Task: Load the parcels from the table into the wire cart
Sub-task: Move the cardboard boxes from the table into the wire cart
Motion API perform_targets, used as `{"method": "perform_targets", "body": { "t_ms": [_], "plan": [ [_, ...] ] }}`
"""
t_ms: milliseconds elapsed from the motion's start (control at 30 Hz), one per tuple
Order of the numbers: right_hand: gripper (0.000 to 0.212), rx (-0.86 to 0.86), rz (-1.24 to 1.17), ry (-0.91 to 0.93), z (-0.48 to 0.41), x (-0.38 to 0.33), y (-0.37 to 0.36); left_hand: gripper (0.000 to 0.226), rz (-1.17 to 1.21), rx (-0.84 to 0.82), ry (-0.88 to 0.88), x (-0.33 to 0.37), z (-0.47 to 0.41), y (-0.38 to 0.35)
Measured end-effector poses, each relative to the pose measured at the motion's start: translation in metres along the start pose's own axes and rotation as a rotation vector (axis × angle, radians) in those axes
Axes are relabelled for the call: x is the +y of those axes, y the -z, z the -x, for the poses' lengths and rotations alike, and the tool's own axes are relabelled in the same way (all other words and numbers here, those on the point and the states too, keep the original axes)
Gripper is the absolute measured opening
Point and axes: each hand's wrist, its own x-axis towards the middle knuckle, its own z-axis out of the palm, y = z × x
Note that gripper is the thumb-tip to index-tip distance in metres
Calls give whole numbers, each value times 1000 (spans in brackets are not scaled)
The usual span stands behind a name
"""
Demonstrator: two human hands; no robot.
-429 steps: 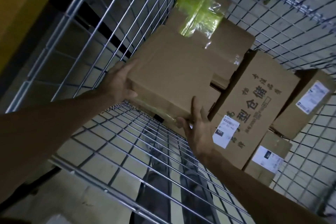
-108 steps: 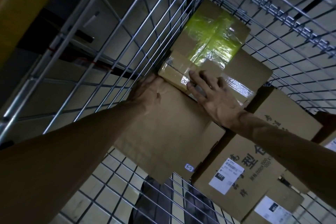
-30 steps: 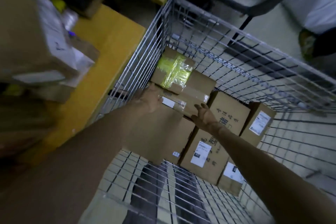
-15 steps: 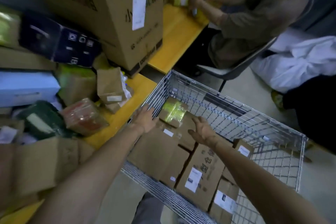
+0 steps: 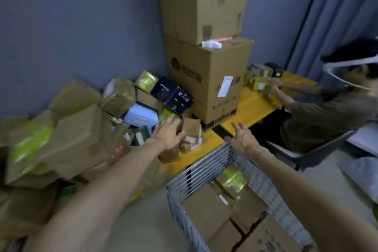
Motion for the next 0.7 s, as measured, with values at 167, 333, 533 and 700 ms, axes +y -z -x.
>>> {"method": "perform_targets", "body": {
  "t_ms": [167, 333, 533, 700],
  "plan": [
    [79, 101, 31, 150, 7, -99, 41, 63, -30, 145, 64, -56, 38, 74],
    [76, 243, 32, 316, 22, -206, 61, 63, -76, 284, 103, -125, 75, 144],
    [79, 260, 32, 505, 35, -321, 52, 59, -91, 371, 232, -212, 123, 202],
    [79, 236, 69, 561, 38, -376, 30, 59, -88, 389, 298, -274, 151, 216]
  ]
}}
